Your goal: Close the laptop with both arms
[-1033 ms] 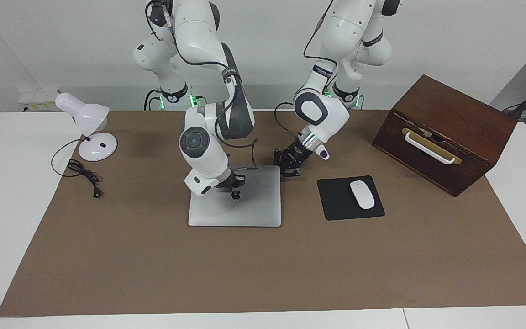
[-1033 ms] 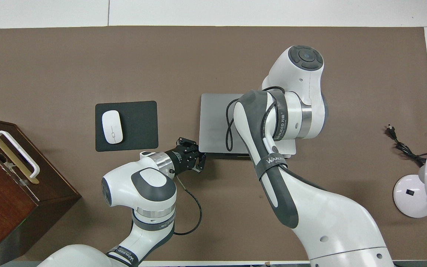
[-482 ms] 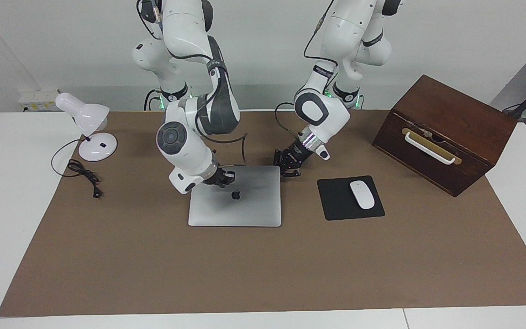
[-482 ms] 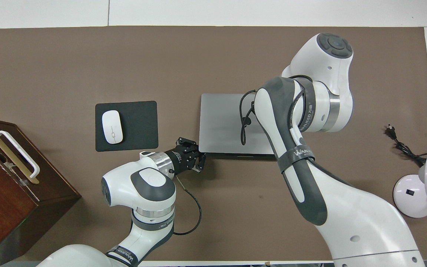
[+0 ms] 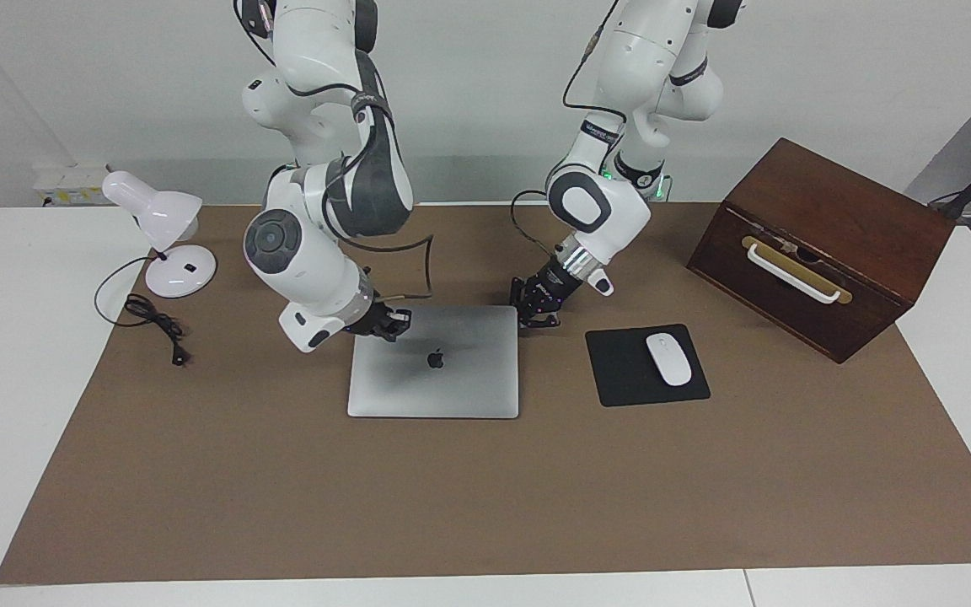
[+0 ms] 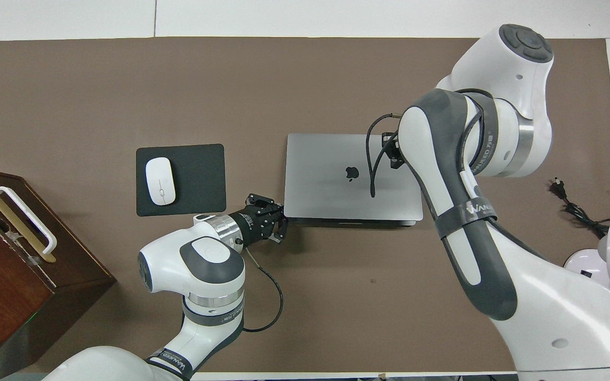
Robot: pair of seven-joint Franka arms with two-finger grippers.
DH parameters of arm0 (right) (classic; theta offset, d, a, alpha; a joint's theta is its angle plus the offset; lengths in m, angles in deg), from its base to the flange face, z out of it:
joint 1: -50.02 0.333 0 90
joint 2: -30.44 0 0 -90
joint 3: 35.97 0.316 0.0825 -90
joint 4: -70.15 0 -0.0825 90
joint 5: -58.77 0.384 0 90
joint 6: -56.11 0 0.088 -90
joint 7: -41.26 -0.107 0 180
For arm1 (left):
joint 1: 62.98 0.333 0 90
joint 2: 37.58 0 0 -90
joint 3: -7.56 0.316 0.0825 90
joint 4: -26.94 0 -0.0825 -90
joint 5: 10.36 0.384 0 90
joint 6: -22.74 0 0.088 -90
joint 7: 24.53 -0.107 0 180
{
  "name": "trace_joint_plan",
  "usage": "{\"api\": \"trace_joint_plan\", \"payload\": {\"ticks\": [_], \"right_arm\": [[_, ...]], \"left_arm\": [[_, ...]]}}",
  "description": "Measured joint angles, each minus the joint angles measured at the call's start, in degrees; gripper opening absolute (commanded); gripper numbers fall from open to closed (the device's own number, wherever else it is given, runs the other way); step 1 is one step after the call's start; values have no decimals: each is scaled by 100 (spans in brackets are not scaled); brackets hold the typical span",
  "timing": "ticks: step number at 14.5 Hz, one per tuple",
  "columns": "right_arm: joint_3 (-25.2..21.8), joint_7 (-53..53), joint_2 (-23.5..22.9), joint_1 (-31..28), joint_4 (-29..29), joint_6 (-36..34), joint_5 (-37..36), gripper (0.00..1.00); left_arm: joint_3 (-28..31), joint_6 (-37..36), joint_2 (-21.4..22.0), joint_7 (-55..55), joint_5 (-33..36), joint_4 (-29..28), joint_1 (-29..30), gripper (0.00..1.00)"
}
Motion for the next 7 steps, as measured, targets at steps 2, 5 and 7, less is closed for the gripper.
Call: {"api": "trace_joint_plan", "payload": {"ticks": [2,5,7], "right_arm": [[192,3,102,-193,-48,-26,-246,0],[536,3,295,-514,-140,-41,-658,0],[649,3,409,-684,-201,-49,-978,0]], "left_arm": [[17,2,-11,-35,0,-5,97,0],[54,-16,-52,-92,2,-12,256,0],[58,-43,-51,-96,5,5,347,0]]}}
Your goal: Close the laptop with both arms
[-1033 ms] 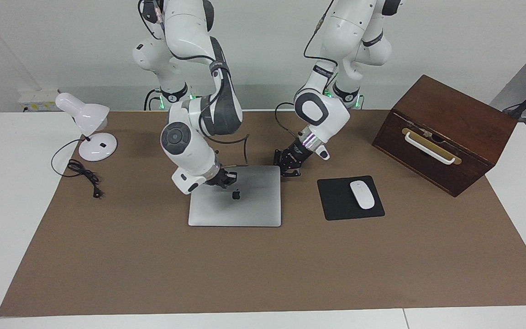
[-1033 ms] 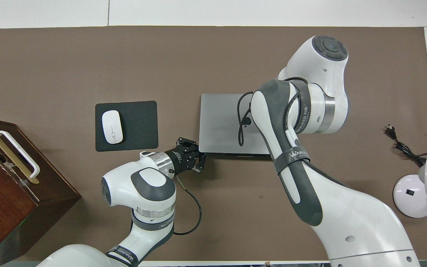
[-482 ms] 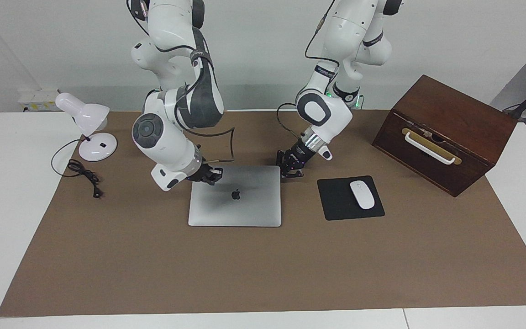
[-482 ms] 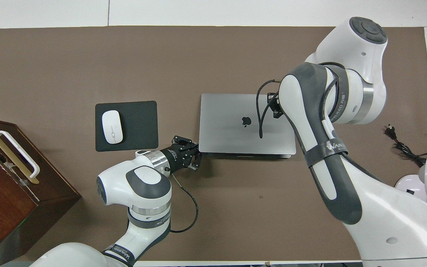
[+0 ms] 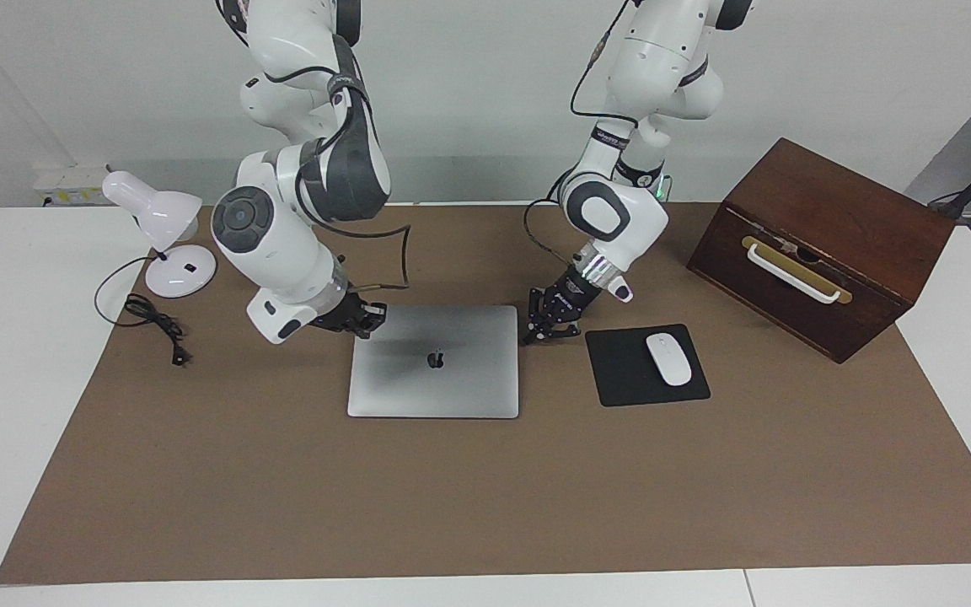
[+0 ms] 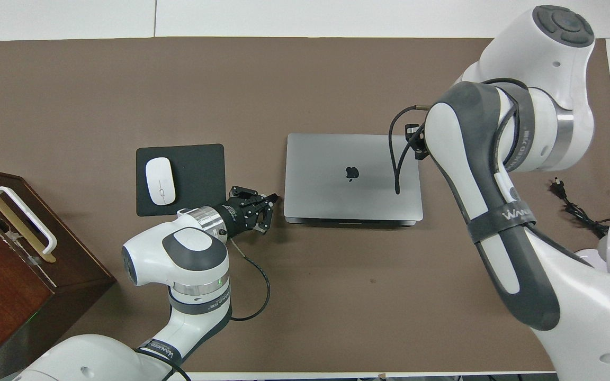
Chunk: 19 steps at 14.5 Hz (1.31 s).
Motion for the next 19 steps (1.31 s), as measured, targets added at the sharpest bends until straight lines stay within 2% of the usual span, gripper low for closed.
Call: {"api": "trace_joint_plan", "payload": {"ticks": [7,12,16,17,18,19], "right_arm": [[416,0,407,-623,-161,-19,-751,0],[977,25,651,-1146,-217,-20,-1486,0],[2190,307,1054,-2424,-240,-14,-2312,0],[2328,382,1156,-2619,-239,-17,-2403,0],[2392,525,1242,-2770,-236,-21,-2446,8],[2446,710,1312,-2929,-231,-21,-2461,37]], "left_arm": [[9,-60,2,-33,174,287,365,0],[18,-83,-2,-43,890,602,897,0],[20,-85,-36,-54,1419,845,1121,0],[19,-85,-59,-65,1644,929,1143,0],[19,-86,-96,-67,1989,1034,1162,0],[19,-86,-147,-63,2407,1165,1186,0]]}}
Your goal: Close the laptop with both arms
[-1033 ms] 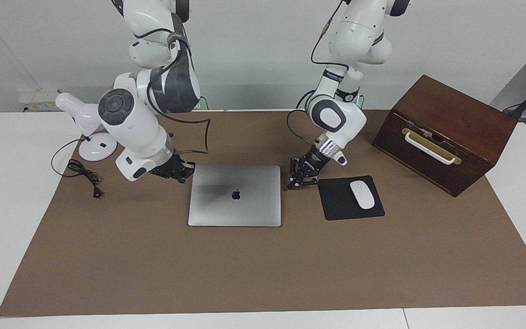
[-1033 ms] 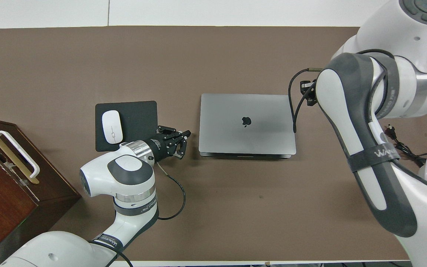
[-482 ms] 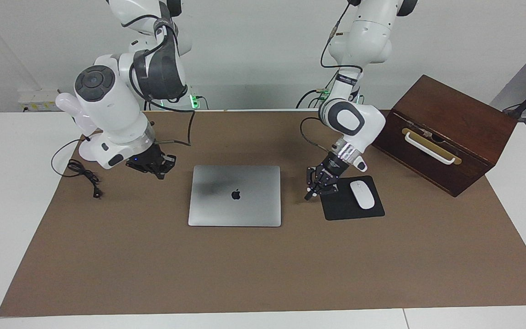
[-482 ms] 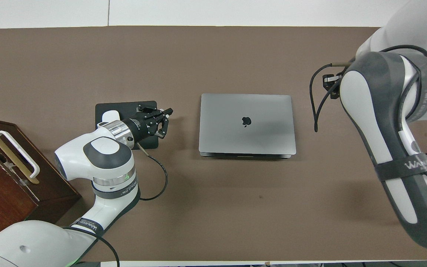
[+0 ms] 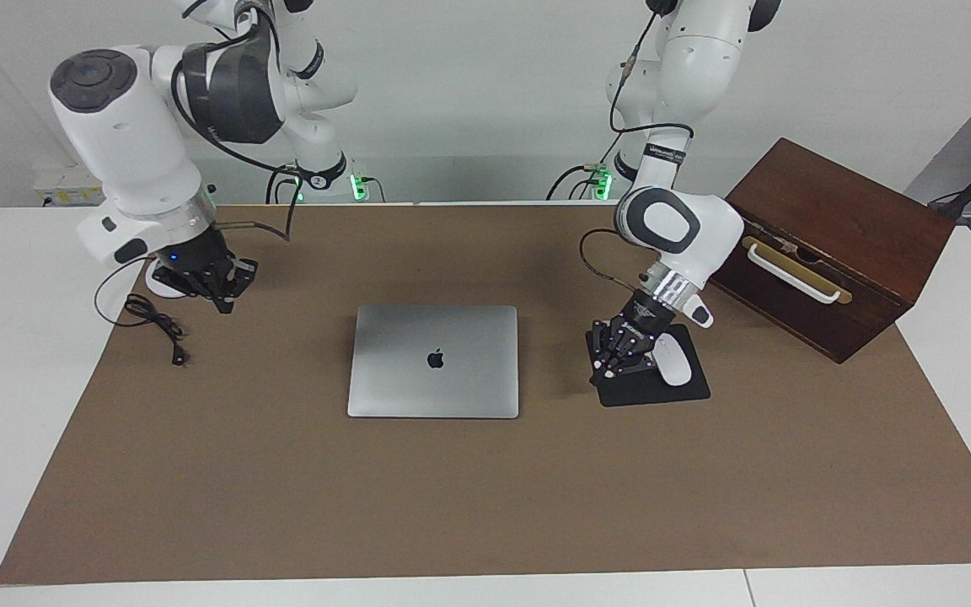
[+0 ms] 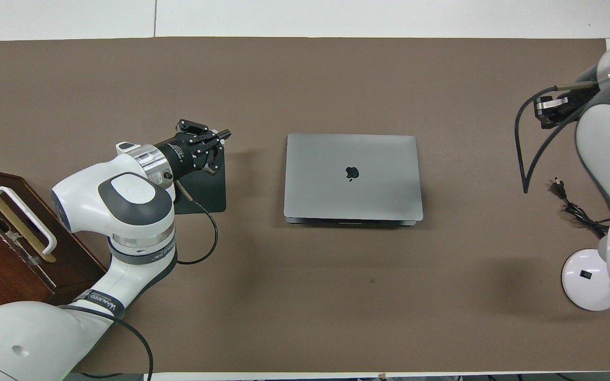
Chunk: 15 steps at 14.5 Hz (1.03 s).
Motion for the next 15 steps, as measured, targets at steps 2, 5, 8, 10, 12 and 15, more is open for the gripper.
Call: {"api": "trace_joint_plan", "payload": {"ticks": [2,5,8,10,12,15], "right_arm": [[235,364,111,-429,4,-1,-13,80],[638,572,301,-931,5,-103,-28,100],[1028,572,542,-1338,7,-255,-35,100],[1111,572,646,-1452,12,-273,-36,100],[1111,580,715,-1455,12,-274,-37,100],[1103,802,785,-1474,12,-276,-38,100]], "left_arm": [[-1,-1,-131,12,896,315,58,0],[2,-51,-316,5,2007,676,89,0],[38,-680,-413,14,3390,992,199,0],[65,-1468,-421,9,4430,1257,433,0],[83,-2202,-419,7,5454,1523,605,0],[124,-3009,-335,-12,6112,1722,804,0]]}}
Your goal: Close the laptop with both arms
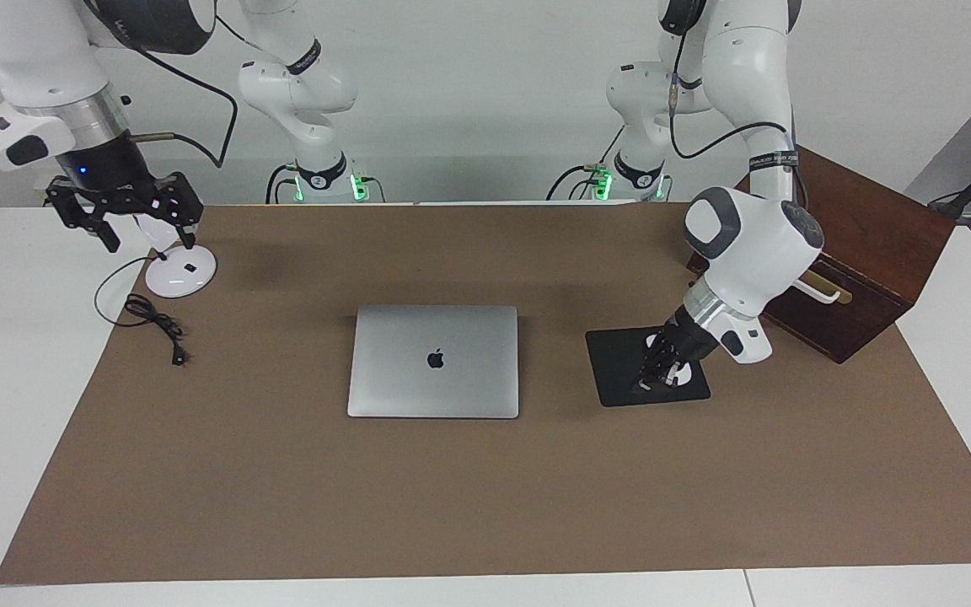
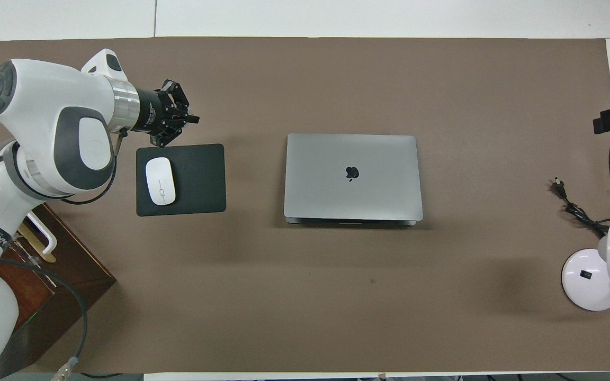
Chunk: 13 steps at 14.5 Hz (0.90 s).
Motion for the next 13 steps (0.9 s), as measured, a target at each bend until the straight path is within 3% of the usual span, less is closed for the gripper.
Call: {"api": "trace_joint_plan", "payload": {"ticks": [8,9,11,13], "right_arm": [[12,-46,206,-310,258,-281,0,100],[25,-60,258,-350,370,-280,0,100],[31,-62,333,-399,523,-279,0,100],[35,-62,405,-420,636,-279,0,100]], "left_arm": [[140,-2075,866,-490,1405,46,210,0],[145,-2304,942,-610,1436,45,232,29],[170,-2383,1005,-734,1473,42,271,28],[173,-2387,1012,-780,1487,41,375,34]]}}
